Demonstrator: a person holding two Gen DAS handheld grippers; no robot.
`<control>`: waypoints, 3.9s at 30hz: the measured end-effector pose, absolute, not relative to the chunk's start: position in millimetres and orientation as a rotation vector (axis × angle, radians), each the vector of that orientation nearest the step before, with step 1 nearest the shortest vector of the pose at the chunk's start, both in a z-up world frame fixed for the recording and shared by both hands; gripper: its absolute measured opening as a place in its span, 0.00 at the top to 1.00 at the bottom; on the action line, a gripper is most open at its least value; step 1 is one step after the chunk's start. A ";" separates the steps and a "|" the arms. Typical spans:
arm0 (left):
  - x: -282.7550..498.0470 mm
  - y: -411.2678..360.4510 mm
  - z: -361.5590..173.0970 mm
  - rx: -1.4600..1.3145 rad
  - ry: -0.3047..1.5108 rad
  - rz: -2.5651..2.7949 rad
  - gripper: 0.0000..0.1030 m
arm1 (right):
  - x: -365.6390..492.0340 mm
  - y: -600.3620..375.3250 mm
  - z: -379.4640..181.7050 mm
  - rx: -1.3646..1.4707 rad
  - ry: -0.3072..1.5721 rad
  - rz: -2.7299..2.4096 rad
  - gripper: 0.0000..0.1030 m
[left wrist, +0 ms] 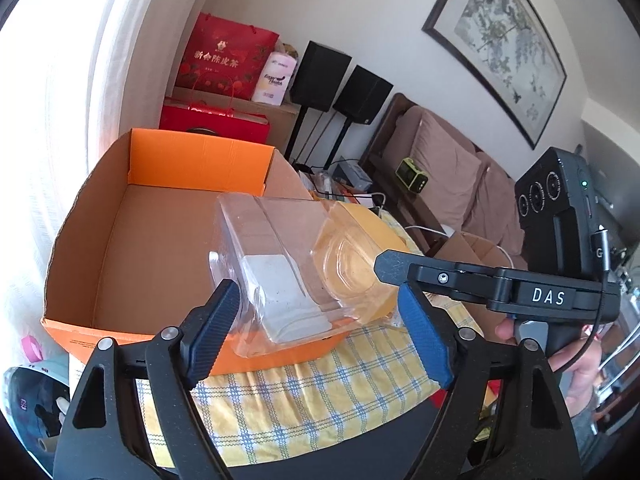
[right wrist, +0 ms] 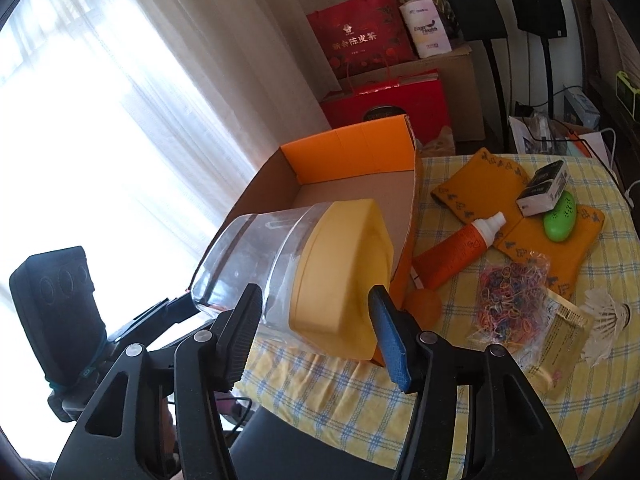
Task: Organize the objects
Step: 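Lower the container into the orange box and open the right gripper, then move the right gripper to the orange ball and grasp it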
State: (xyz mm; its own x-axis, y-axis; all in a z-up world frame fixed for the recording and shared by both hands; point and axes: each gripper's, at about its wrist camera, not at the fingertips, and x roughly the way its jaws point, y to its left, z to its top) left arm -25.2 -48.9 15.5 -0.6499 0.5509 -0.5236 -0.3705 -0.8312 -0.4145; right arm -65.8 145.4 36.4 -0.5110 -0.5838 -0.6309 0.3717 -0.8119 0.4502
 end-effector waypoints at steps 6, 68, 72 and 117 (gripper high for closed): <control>-26.7 -46.8 8.7 -0.901 -0.325 2.423 0.19 | -61.8 146.8 33.8 1.075 -0.368 -2.281 0.44; -23.7 -32.5 23.0 -1.010 -0.197 2.466 0.13 | -57.1 228.0 38.3 1.140 -0.250 -2.644 0.40; -18.4 -14.4 26.7 -0.997 -0.207 2.436 0.13 | -49.6 254.6 39.8 1.147 -0.249 -2.720 0.37; 1.8 -15.0 8.8 -1.029 -0.225 2.422 0.10 | -126.0 137.8 -58.9 1.084 0.530 -2.061 0.53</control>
State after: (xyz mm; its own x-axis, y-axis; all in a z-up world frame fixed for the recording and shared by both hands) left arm 1.8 -15.0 8.8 -0.5926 0.5023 -0.6297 -0.3779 -0.8638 -0.3333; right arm -126.0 137.8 -58.9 -0.3734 -0.4158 -0.8293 0.7643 -0.6445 -0.0210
